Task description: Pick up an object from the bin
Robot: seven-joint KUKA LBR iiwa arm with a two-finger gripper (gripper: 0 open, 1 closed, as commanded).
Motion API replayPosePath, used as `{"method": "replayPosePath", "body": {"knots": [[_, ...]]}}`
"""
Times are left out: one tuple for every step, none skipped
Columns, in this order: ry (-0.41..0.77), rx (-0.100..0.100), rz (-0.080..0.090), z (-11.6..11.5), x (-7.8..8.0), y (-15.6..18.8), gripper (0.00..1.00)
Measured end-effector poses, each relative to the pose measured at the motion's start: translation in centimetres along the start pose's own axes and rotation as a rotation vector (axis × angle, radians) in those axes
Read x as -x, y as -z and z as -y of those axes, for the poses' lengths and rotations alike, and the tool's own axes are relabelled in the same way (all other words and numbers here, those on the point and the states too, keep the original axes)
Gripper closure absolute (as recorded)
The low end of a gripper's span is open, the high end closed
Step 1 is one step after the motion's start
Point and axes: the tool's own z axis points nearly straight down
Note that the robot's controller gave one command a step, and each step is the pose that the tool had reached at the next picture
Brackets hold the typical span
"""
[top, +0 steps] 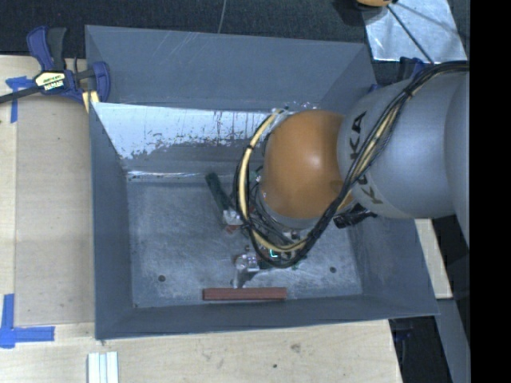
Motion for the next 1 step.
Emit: {"method": "replayPosePath", "body": {"knots": [[-0.003,0.001,0.008,0.05,0.22,0.4,0.0]]}}
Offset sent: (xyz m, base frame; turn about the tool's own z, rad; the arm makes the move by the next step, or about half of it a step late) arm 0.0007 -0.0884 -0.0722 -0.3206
